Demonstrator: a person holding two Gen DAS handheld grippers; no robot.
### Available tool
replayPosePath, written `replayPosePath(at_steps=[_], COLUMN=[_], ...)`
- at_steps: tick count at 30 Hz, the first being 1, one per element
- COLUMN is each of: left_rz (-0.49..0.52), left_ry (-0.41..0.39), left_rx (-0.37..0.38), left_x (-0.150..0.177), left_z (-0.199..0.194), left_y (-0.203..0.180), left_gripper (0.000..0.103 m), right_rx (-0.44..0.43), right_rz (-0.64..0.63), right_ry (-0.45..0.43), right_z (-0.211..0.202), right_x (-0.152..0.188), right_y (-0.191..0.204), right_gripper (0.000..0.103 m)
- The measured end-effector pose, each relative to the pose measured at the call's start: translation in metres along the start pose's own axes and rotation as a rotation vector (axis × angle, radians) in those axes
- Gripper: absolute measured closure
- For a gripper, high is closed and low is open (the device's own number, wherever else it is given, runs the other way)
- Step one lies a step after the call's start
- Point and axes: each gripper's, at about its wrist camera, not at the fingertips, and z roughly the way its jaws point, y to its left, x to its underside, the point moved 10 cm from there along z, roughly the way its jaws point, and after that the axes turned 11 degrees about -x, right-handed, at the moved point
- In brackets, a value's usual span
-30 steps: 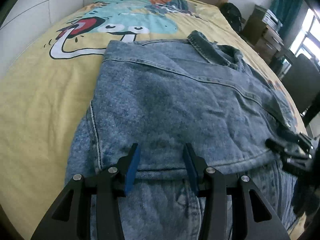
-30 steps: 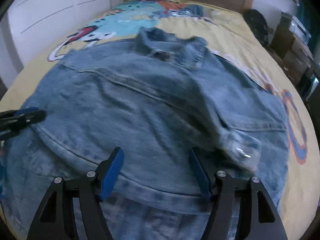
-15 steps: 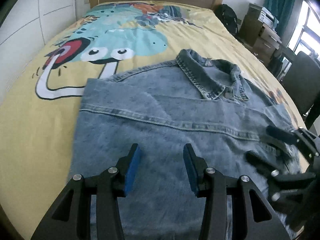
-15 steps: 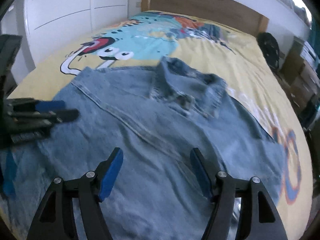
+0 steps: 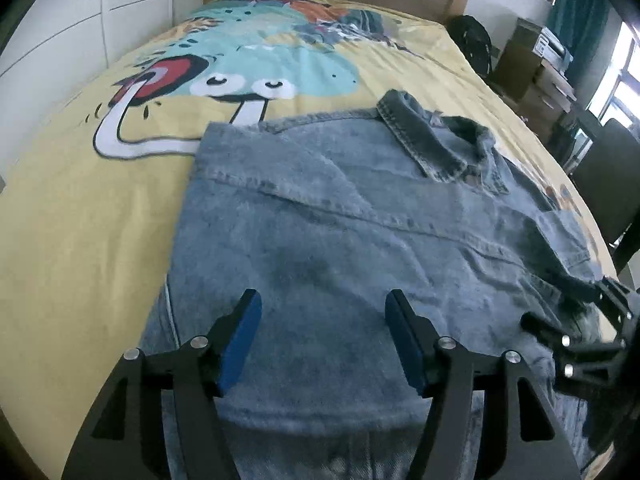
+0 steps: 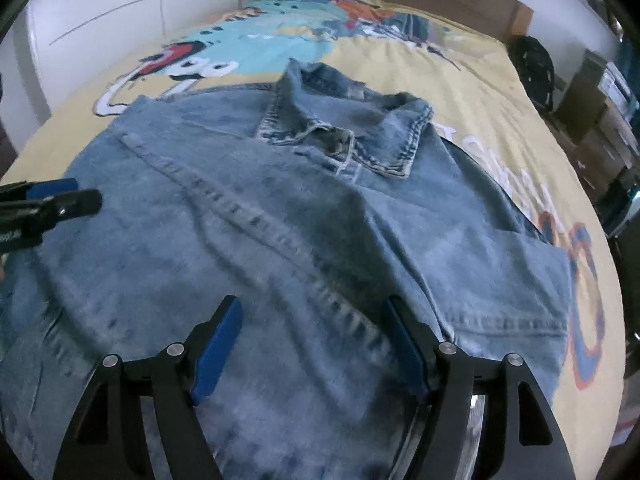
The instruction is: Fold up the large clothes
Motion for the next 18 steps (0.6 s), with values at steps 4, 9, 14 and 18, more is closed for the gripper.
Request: replayPosePath(at_steps=[4,9,14,18], left_rz=[0.02,0.021,0.072,0.099], left_ry=[0.024,0.024,-0.018,-0.044], left_rx=[-0.027,-0.024,-0.055,-0.105], left_x=[0.022,0.03,0.04,0.055], left_z=[0.002,-0.017,-0.05,-0.08], left_y=[-0.006,-0.007,-0.012,-0.009], left_gripper=[0.041,0.041,0.041,0.041], right_rx=[-0.004,0.029,0.029,0.046], right_rz=[-0.027,0.077,0.088,0.106], right_ry=[0.028,0.033,-0.016,-0.05], right_z=[-0.001,-0.023,-0.063,-0.101], right_x=[0.023,0.039,0.057,0.08], right_y=[0.008,-0.012,-0.008,-0.009], right_gripper=[0.028,0.028,0.028,0.028])
